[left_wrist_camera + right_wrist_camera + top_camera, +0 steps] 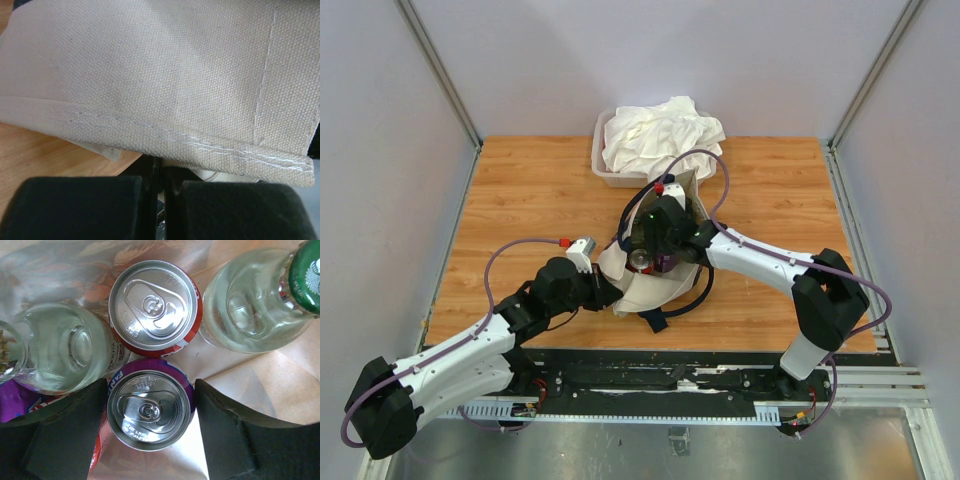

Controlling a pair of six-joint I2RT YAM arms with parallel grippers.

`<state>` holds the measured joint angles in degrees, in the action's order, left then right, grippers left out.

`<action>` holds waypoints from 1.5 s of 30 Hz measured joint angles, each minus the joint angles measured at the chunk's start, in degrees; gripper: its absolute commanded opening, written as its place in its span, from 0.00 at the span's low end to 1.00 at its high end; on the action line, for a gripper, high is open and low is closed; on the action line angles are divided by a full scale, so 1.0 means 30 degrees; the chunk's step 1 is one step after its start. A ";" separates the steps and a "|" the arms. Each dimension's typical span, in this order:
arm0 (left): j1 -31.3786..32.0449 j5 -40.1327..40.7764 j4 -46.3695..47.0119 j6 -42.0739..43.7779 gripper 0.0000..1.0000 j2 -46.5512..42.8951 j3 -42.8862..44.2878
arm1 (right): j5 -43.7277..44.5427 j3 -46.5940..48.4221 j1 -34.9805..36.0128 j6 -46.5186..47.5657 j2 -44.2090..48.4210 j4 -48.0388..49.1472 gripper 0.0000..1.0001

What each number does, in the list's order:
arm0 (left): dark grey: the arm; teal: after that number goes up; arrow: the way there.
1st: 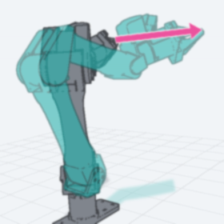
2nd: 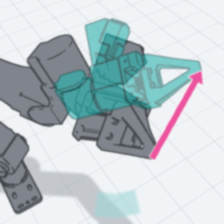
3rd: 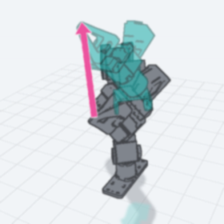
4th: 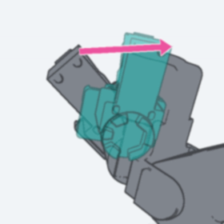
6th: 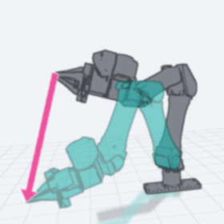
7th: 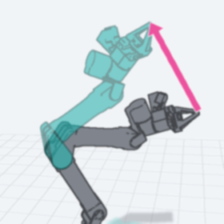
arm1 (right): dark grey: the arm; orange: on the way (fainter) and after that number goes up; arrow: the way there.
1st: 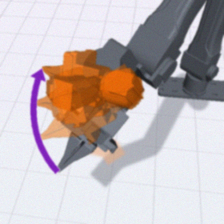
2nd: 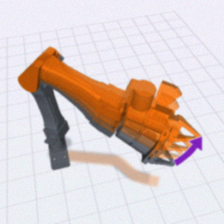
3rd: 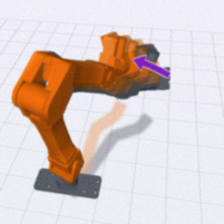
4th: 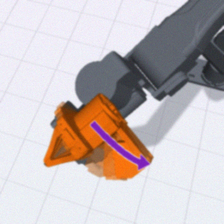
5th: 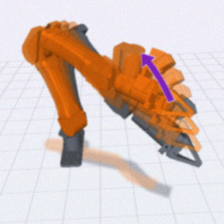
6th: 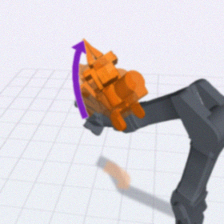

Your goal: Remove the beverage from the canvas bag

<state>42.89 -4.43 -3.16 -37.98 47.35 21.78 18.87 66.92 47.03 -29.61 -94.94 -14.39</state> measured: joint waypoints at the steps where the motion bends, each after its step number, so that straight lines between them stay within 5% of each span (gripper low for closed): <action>1: 0.0000 0.0000 -0.0007 0.0022 0.00 0.0000 0.0000 | 0.0000 0.0000 -0.0007 -0.0044 -0.0007 0.0000 0.71; 22: 0.0000 0.0015 -0.0117 0.0182 0.01 0.0007 0.0000 | -0.1399 0.0714 -0.0517 -0.0262 -0.1384 -0.0780 0.73; 24: 0.0000 0.0007 -0.0131 0.0182 0.01 0.0044 0.0000 | -0.1494 0.0576 -0.0561 -0.0284 -0.1443 -0.0772 0.62; 28: 0.0000 0.0007 -0.0015 0.0182 0.00 0.0189 0.0000 | -0.1530 0.0525 -0.0554 -0.0189 -0.1472 -0.0736 0.08; 29: 0.0000 0.0015 -0.0022 0.0182 0.01 0.0226 0.0000 | -0.1530 0.0525 -0.0554 -0.0197 -0.1472 -0.0729 0.02; 45: 0.0000 -0.0007 0.0102 0.0670 0.00 0.0903 0.0284 | -0.0962 0.0546 0.0415 0.3126 0.1392 -0.3045 0.01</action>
<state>42.89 -4.45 -2.85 -35.97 50.06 22.63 15.99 68.55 48.27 -20.23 -90.76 -23.53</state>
